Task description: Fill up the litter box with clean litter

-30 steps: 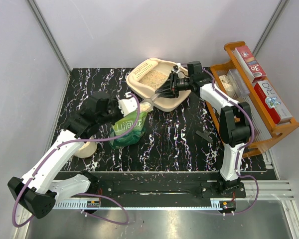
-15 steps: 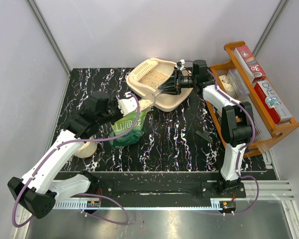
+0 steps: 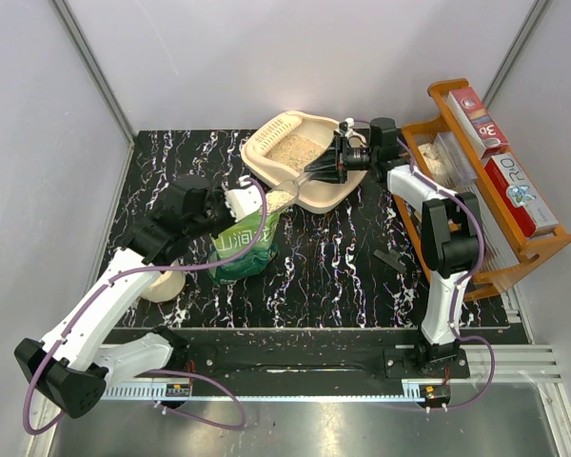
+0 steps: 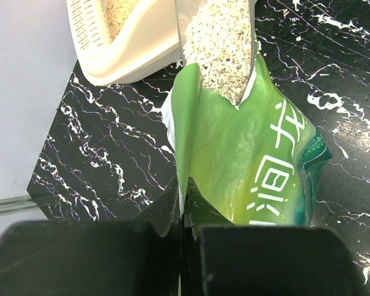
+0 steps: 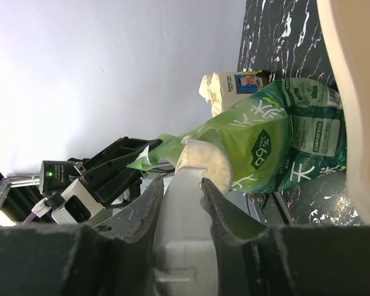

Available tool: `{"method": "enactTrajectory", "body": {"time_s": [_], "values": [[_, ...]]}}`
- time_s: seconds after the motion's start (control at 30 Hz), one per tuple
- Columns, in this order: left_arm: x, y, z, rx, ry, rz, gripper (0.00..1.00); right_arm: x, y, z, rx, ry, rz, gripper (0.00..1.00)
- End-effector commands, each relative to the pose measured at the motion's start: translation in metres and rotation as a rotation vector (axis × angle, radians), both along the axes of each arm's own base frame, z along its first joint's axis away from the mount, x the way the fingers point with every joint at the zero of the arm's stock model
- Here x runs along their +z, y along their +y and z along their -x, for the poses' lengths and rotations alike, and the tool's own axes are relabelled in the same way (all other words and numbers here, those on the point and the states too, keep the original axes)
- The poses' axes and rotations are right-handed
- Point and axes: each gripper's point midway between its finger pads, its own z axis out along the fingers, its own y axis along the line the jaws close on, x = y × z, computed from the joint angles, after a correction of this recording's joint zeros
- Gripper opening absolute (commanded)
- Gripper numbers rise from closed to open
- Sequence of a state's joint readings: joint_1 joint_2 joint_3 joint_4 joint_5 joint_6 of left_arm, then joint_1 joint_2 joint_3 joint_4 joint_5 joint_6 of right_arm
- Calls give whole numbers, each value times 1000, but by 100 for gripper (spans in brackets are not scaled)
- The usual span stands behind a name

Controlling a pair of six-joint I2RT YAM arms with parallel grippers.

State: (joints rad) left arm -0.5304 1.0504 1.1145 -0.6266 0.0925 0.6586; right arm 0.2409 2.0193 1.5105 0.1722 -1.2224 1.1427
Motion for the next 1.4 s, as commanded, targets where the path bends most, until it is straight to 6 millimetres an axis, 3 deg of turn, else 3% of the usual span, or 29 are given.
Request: {"method": "enactTrajectory", "body": {"time_s": [0.0,0.73,1.37], "values": [[36,5,-14,41,-121,25,0,14,-4,5,48,-34,-41,0],[34,7,-16,53,-119,16,0,21,-20,3,47,-4,-68,0],[30,11,-16,61,-109,3,0,30,-37,-27,-18,-18,-77,0]]}}
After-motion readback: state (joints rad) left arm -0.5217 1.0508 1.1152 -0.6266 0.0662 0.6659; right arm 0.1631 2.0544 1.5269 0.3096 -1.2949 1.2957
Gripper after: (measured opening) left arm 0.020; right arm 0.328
